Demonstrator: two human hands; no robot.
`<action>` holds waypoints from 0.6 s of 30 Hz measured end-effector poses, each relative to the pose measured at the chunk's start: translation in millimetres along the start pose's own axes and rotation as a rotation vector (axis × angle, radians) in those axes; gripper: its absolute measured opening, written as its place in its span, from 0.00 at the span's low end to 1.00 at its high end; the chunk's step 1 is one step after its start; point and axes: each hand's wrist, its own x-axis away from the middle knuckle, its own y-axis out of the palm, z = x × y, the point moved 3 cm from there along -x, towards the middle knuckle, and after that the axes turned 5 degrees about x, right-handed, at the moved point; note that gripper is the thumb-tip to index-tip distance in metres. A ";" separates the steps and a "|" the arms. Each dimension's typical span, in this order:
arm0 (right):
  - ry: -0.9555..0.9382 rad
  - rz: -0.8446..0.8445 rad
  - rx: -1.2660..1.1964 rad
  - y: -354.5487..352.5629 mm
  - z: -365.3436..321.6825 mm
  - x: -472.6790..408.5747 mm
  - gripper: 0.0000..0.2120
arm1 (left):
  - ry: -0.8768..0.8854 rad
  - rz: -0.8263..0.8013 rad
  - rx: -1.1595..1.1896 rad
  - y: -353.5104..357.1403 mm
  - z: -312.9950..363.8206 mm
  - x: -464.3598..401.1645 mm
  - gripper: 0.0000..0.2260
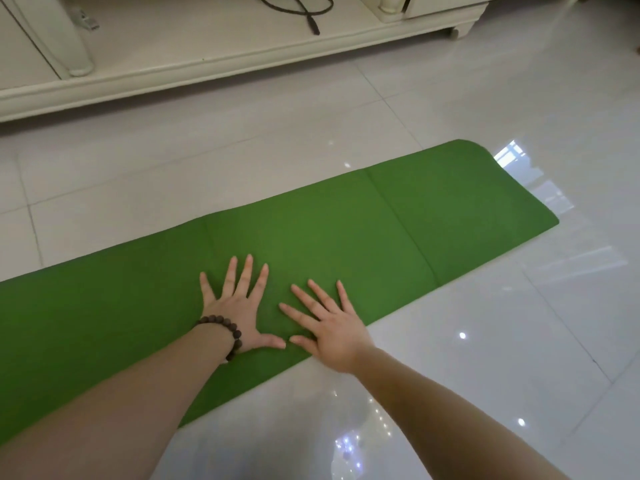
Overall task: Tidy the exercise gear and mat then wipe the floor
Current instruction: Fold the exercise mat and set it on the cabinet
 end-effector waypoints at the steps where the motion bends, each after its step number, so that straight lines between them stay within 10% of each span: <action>1: 0.051 0.009 0.020 2.8 23.9 3.7 0.26 | -0.003 -0.026 0.012 -4.4 2.5 -4.8 0.62; 7: 0.855 -0.042 -0.180 12.4 189.8 54.4 0.34 | -0.065 -0.123 0.113 -14.2 12.2 -25.2 0.68; 10: 1.275 0.187 -0.603 7.5 220.5 68.8 0.48 | -0.074 -0.140 0.120 -15.0 12.0 -26.1 0.69; 18: 1.539 0.746 -1.094 -17.5 248.7 49.6 0.30 | -0.089 -0.154 0.116 -19.3 14.1 -25.2 0.69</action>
